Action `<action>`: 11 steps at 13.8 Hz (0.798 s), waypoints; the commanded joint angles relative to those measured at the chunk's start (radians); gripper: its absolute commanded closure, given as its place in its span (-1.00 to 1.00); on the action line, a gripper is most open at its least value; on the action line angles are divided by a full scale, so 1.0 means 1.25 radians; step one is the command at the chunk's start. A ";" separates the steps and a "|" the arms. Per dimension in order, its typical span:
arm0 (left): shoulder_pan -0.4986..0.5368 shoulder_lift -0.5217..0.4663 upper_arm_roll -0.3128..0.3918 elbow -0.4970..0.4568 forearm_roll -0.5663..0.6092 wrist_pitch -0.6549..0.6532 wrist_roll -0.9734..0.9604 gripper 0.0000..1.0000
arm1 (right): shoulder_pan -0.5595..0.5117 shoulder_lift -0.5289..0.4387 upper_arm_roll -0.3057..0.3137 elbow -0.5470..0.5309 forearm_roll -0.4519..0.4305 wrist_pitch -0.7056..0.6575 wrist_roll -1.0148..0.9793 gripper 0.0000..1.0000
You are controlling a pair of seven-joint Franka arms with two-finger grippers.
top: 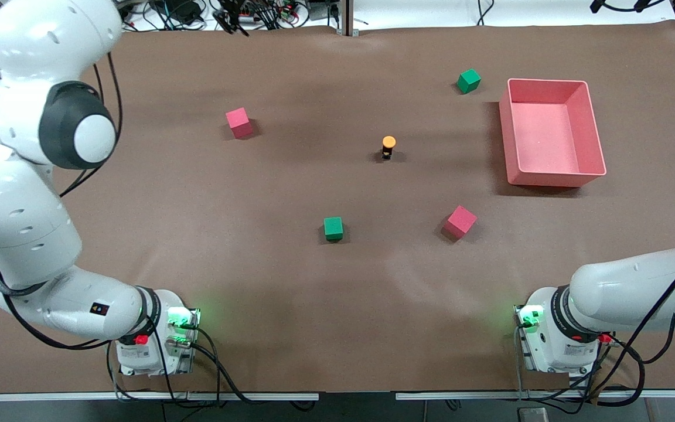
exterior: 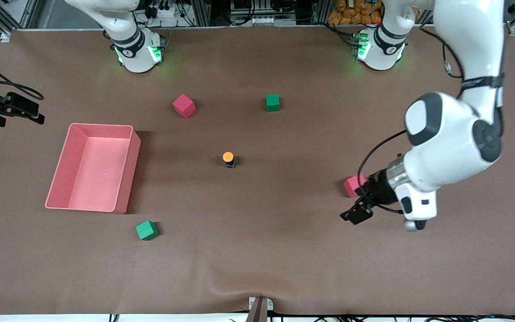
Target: Place and upright button with both arms
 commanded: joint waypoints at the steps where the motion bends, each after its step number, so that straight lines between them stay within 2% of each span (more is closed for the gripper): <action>1: 0.064 -0.064 -0.005 -0.012 0.024 -0.054 0.182 -1.00 | 0.003 -0.006 -0.008 0.014 0.009 0.005 0.003 -1.00; 3: 0.091 -0.103 -0.003 -0.012 0.069 -0.100 0.293 -1.00 | 0.004 -0.008 -0.008 0.014 -0.015 0.007 0.006 -1.00; 7: 0.098 -0.180 -0.004 -0.015 0.220 -0.240 0.334 -1.00 | -0.004 -0.005 -0.015 0.013 -0.028 -0.021 0.071 -1.00; 9: 0.119 -0.216 -0.004 -0.016 0.222 -0.305 0.378 -1.00 | 0.001 -0.008 -0.015 0.014 -0.029 -0.025 0.067 -1.00; 11: 0.159 -0.260 -0.005 -0.034 0.222 -0.345 0.487 -1.00 | -0.002 -0.005 -0.014 0.016 -0.025 -0.025 0.063 -1.00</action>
